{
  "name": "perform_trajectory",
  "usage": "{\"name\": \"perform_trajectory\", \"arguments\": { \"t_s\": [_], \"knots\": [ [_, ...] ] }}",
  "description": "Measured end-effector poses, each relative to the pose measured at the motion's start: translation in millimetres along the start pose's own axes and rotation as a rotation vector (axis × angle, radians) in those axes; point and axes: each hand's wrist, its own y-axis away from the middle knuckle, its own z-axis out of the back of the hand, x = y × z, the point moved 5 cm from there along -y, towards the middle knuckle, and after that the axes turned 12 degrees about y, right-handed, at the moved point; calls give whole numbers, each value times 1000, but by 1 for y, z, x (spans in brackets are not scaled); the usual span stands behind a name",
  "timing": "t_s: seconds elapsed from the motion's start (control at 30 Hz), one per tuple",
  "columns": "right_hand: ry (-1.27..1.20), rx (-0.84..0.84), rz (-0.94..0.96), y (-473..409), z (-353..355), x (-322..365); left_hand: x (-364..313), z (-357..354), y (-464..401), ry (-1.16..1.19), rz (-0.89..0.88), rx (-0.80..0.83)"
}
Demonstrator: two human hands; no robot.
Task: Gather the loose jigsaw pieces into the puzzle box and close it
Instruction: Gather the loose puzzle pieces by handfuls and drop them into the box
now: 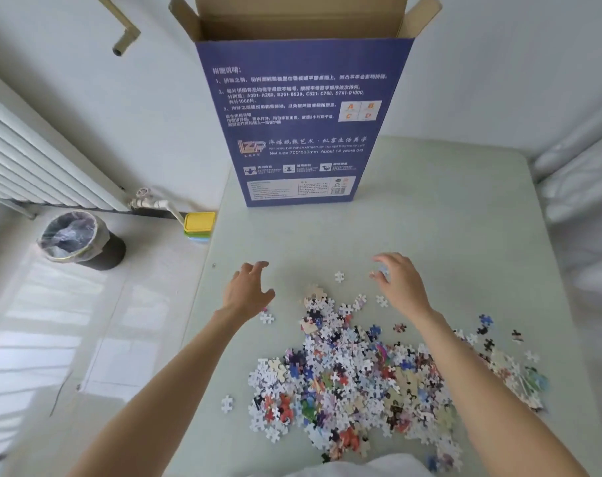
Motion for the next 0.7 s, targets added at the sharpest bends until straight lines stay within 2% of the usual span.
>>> {"name": "perform_trajectory", "arguments": {
  "t_s": [0.07,0.13,0.2,0.27,0.47,0.57,0.7],
  "knots": [
    [61,94,-187,4,-24,-30,16,-24,10,-20,127,80],
    [29,173,-388,8,-38,-53,19,-39,20,19,137,82],
    [-70,253,-493,10,-51,-59,14,-53,25,92,100,88],
    [-55,304,-413,10,-66,-43,3,-65,26,137,56,104],
    [35,319,140,33,-86,48,-36,-92,18,79,-94,211],
    [109,368,218,57,-91,58,-46,-101,22,18,-177,261],
    [69,408,268,84,-85,48,-42,-108,41,-70,-250,345]
  ]
}}
